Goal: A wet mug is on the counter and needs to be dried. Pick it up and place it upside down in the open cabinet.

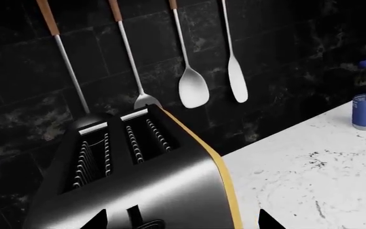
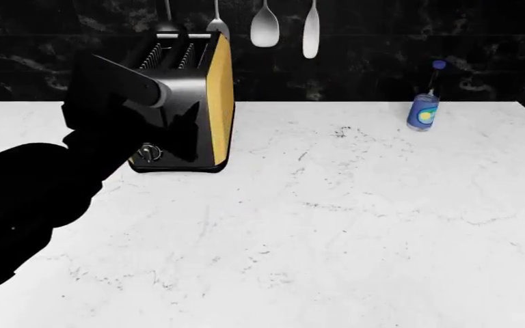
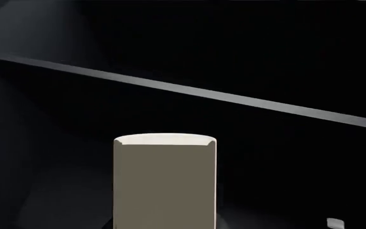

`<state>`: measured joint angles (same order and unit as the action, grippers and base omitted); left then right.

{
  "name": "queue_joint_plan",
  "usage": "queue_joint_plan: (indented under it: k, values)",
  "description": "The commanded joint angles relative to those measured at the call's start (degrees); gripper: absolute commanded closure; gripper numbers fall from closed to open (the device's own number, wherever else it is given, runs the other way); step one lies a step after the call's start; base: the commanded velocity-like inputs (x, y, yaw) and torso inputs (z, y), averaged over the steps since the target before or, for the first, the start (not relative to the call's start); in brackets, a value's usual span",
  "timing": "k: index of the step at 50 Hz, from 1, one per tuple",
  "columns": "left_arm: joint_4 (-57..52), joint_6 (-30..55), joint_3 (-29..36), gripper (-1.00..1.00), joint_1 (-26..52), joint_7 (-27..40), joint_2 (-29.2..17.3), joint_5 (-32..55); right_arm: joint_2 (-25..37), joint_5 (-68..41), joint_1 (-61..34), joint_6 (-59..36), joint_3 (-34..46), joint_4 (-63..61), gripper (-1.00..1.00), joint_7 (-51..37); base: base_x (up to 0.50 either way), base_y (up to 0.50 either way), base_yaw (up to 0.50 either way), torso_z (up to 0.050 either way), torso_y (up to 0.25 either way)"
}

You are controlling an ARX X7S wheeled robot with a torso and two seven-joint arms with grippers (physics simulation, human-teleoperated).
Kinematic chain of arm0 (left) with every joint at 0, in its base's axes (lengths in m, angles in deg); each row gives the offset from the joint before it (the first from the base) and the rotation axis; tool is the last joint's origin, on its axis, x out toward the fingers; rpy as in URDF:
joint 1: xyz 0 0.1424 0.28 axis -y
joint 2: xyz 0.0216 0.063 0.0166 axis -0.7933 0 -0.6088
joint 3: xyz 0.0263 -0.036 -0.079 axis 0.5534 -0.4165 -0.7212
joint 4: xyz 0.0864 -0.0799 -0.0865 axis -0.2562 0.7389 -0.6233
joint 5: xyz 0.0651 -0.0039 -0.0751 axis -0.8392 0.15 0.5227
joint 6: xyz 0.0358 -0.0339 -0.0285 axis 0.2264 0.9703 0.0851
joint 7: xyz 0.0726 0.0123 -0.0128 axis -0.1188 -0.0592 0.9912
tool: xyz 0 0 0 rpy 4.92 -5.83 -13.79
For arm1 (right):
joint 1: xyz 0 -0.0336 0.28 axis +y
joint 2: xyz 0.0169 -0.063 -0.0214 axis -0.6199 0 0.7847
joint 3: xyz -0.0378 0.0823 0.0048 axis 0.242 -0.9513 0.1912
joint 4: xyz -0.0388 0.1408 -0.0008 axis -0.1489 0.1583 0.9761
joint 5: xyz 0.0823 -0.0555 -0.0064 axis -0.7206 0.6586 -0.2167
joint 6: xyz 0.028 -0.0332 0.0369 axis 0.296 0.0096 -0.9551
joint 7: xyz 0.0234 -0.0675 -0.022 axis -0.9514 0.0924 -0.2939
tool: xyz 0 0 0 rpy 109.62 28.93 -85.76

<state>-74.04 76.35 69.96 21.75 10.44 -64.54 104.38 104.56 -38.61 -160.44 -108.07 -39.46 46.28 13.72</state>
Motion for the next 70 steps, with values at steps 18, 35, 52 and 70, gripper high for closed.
queue_joint_plan:
  k: [18,35,52,70]
  values:
    - [1.07,-0.89,0.16,-1.00,-0.46,-0.57,0.07,-0.36,-4.01,7.82,0.88,-9.05,4.07,25.91,1.00,-2.12,0.00,0.00,0.00,0.000,0.001]
    - [1.51,-1.20,0.12,-1.00,-0.73,-0.60,0.12,-0.31,-3.54,8.66,5.38,-3.29,3.58,27.98,1.00,-0.09,0.00,0.00,0.00,0.000,0.000]
    - [0.33,-0.32,-0.58,-1.00,-0.21,-0.08,-0.45,1.03,-4.39,9.73,6.83,-1.81,4.39,30.43,-1.00,-0.19,0.01,0.00,0.00,0.000,0.000]
    - [0.14,-0.72,-0.45,-1.00,-0.33,-0.21,-0.28,0.97,-4.22,8.87,6.05,-2.63,3.95,28.93,-1.00,-0.30,0.01,0.00,0.00,0.000,0.000]
